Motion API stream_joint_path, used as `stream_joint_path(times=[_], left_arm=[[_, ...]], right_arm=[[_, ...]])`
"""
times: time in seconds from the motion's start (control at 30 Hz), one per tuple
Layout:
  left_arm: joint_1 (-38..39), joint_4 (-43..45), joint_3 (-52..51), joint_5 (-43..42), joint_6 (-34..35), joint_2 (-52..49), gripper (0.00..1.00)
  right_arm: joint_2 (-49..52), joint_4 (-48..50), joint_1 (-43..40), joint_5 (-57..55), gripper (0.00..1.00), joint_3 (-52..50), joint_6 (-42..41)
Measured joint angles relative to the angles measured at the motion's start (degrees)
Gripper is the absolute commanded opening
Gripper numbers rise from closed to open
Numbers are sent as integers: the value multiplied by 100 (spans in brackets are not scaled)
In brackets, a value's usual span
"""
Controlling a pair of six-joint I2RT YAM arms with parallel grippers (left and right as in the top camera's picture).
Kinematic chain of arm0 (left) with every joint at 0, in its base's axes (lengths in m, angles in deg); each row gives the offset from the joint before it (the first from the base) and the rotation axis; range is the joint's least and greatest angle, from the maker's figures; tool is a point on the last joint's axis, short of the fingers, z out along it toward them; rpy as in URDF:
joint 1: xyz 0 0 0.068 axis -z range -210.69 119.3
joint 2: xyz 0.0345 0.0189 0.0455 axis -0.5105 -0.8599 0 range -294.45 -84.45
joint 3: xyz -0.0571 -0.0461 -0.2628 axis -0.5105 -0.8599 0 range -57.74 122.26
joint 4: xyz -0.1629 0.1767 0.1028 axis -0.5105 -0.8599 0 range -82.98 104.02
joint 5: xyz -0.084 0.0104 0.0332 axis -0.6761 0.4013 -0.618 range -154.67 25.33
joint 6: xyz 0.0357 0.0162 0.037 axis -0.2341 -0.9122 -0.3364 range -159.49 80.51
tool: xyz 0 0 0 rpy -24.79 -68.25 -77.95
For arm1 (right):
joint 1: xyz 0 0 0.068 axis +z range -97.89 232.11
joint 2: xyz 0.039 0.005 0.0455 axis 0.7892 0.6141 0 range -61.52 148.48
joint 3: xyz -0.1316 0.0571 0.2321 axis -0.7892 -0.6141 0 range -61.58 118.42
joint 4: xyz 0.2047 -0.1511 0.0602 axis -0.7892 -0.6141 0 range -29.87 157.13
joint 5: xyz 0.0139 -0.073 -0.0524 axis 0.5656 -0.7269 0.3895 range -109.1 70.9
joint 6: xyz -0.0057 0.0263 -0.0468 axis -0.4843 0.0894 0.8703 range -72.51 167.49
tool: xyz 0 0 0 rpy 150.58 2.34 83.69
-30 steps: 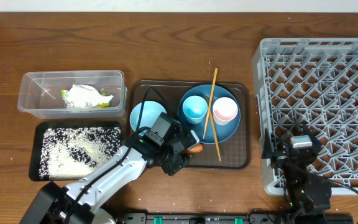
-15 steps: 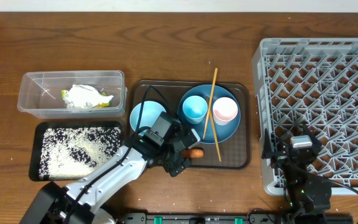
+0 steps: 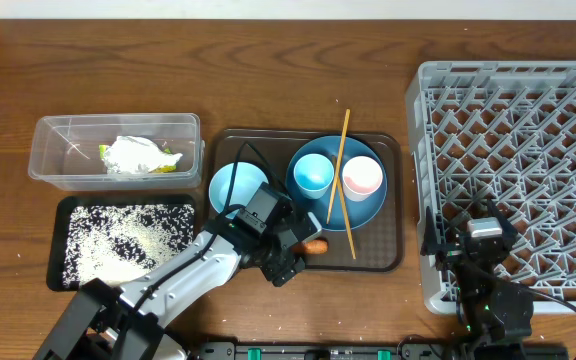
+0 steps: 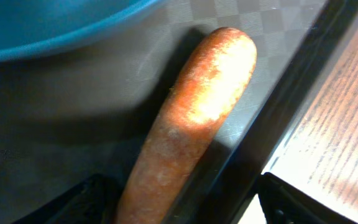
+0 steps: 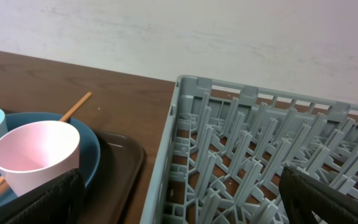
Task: Sort waste into correct bins and load items into the dishwasher rack
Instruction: 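Align the left gripper over the carrot and pinch it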
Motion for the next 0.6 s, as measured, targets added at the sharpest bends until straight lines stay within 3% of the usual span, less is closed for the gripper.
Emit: stream_joint_path(times=[0.1, 0.43, 0.47, 0.53, 0.6], left_arm=[[13, 15, 0, -74, 26, -11, 67], [15, 17, 2, -122, 24, -22, 66], [17, 20, 2, -122, 22, -22, 71], [15, 55, 0, -98, 2, -22, 91], [15, 107, 0, -39, 22, -39, 95]], right_arm=[[0, 0, 0, -2, 99, 0, 0], [0, 0, 0, -2, 99, 0, 0], [0, 0, 0, -2, 99, 0, 0], [0, 0, 0, -2, 99, 0, 0], [0, 0, 0, -2, 99, 0, 0]])
